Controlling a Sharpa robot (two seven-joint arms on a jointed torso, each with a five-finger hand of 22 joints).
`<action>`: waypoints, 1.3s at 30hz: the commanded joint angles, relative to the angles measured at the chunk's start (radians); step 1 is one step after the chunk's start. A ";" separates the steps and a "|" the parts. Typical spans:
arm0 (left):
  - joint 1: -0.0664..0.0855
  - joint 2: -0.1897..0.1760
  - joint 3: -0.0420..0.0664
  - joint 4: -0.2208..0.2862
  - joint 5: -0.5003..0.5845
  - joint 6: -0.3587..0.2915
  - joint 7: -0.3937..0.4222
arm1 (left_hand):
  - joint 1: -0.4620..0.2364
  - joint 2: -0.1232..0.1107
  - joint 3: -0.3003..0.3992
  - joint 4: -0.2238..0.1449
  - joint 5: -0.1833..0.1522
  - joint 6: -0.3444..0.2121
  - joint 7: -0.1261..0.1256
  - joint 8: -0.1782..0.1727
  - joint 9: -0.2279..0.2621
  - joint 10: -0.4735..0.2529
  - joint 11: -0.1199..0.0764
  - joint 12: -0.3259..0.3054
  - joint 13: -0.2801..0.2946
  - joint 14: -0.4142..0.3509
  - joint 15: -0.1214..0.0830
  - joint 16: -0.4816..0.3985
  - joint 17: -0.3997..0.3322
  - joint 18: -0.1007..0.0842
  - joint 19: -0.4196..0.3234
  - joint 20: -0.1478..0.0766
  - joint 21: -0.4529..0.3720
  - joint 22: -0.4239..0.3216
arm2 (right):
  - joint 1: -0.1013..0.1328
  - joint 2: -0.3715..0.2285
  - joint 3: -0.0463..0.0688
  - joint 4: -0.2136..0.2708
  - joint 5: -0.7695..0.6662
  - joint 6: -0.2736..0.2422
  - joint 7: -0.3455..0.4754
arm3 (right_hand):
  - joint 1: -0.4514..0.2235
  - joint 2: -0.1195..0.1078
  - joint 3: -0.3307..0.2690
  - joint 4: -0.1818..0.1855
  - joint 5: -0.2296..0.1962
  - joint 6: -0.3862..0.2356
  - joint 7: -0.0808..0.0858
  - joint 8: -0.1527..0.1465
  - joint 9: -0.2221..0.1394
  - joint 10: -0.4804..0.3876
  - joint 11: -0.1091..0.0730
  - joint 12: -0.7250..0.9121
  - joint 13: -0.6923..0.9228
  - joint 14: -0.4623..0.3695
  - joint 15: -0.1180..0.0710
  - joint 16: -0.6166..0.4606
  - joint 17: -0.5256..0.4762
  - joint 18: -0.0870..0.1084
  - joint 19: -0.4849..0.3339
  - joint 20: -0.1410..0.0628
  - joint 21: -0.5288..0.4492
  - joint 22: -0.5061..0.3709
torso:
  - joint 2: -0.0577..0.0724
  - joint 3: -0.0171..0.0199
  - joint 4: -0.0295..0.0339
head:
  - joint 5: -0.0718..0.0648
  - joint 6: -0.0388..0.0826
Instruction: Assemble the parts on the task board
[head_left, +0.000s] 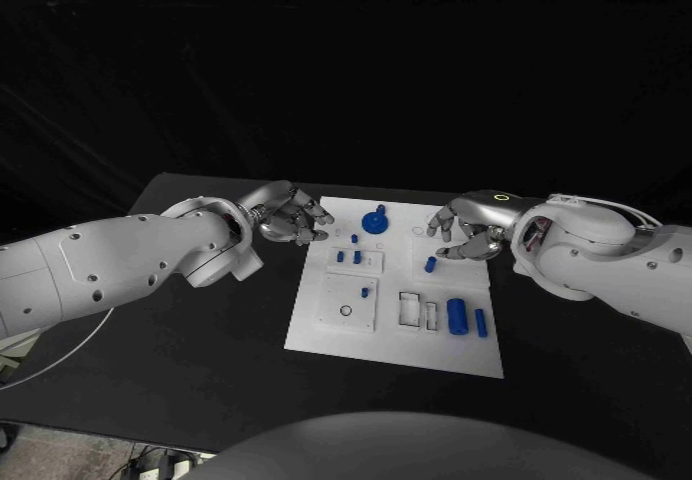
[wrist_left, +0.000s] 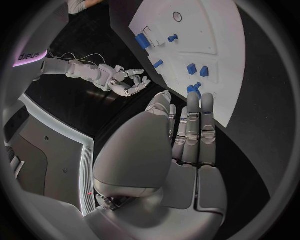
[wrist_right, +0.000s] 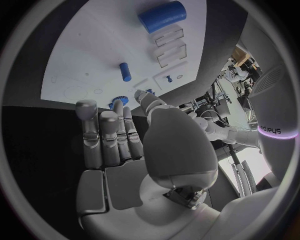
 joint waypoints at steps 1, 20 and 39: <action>0.000 0.001 0.001 0.003 0.007 -0.003 0.013 | 0.000 0.007 -0.001 0.002 0.003 -0.002 0.000 0.000 0.000 0.003 0.006 0.006 -0.001 0.003 0.006 0.006 -0.002 0.010 0.002 0.002 -0.006 0.023 | -0.014 0.015 0.000 -0.021 -0.039 0.030 -0.009 | 0.010 0.000 0.003 -0.003 0.018 0.011 0.000 -0.001 0.002 -0.009 -0.002 -0.001 0.004 -0.010 -0.001 -0.007 -0.003 0.002 -0.005 0.000 -0.009 0.072 | 0.000 -0.0005 0.0003 | 0.002 0.000; 0.000 0.000 0.001 0.004 0.007 0.009 0.003 | 0.001 0.007 0.000 0.002 0.004 -0.003 0.000 0.000 0.000 0.004 0.005 0.007 -0.001 0.003 0.006 0.007 -0.003 0.010 0.002 0.002 -0.007 0.023 | -0.078 0.079 0.000 -0.105 -0.024 0.062 0.004 | 0.012 -0.001 0.005 -0.012 0.045 0.038 0.000 0.015 0.021 -0.025 0.002 0.001 0.013 -0.023 0.003 -0.014 -0.019 0.004 -0.014 0.002 -0.030 0.070 | 0.000 -0.0012 -0.0013 | 0.007 0.000; 0.000 -0.003 0.001 0.004 0.007 0.014 -0.005 | 0.005 0.010 0.003 0.002 0.005 -0.003 0.001 0.000 0.000 0.006 0.005 0.010 -0.001 0.004 0.006 0.008 -0.005 0.011 0.003 0.003 -0.007 0.023 | -0.108 0.104 0.000 -0.141 -0.005 -0.093 0.075 | 0.116 0.041 0.060 -0.113 0.224 0.115 0.040 0.141 0.159 0.072 -0.041 0.078 0.053 -0.011 -0.028 0.004 0.007 0.001 0.005 -0.026 0.018 0.084 | -0.001 -0.0018 -0.0014 | 0.018 0.000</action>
